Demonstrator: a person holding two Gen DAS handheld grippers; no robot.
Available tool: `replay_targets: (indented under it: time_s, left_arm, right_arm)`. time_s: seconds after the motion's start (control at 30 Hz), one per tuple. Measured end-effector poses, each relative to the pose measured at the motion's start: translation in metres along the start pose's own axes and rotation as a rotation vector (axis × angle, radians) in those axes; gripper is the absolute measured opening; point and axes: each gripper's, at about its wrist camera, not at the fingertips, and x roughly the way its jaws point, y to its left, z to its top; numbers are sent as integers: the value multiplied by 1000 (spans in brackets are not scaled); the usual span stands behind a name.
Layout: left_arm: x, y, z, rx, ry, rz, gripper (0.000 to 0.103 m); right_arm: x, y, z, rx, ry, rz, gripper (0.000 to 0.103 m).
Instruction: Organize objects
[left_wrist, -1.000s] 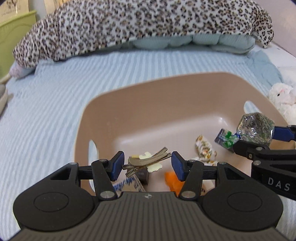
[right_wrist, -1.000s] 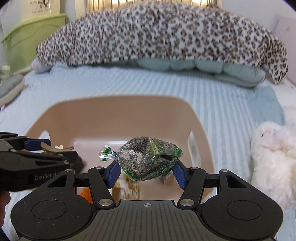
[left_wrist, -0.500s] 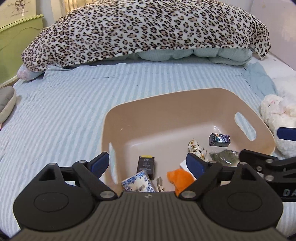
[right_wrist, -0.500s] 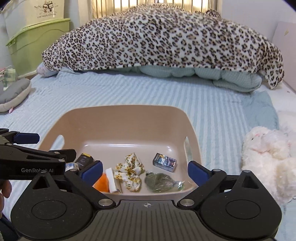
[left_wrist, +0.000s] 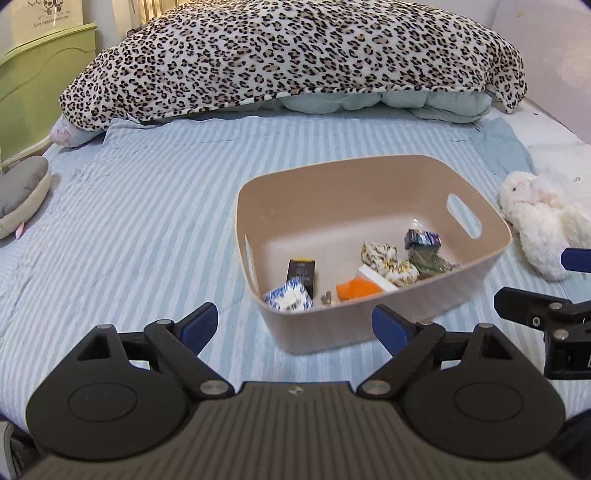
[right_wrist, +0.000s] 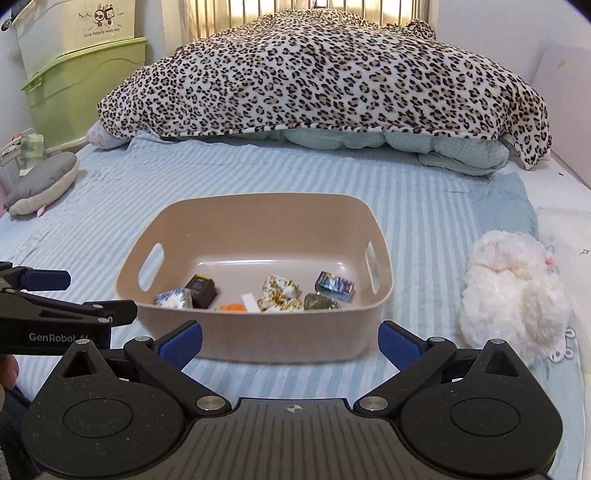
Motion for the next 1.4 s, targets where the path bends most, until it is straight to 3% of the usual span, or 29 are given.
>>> replay_targets:
  time_s: [0.2,0.67,0.97,1.4]
  left_arm:
    - [-22,6,-18,-61,3,-14,91]
    - [-68,10,-58,-91,-3,-17,91]
    - [-91,1,-81,-62,-21,1,91]
    - [-108,-17,-94,-53,-29,-47,91]
  right_arm:
    - [-25,10,-19,-15,-19,-11,103]
    - [-61,13,-61,21,9,2,103]
    - [-81,17,-74,34,-1,3,103]
    - [-97,18,-89,57,1,27,103]
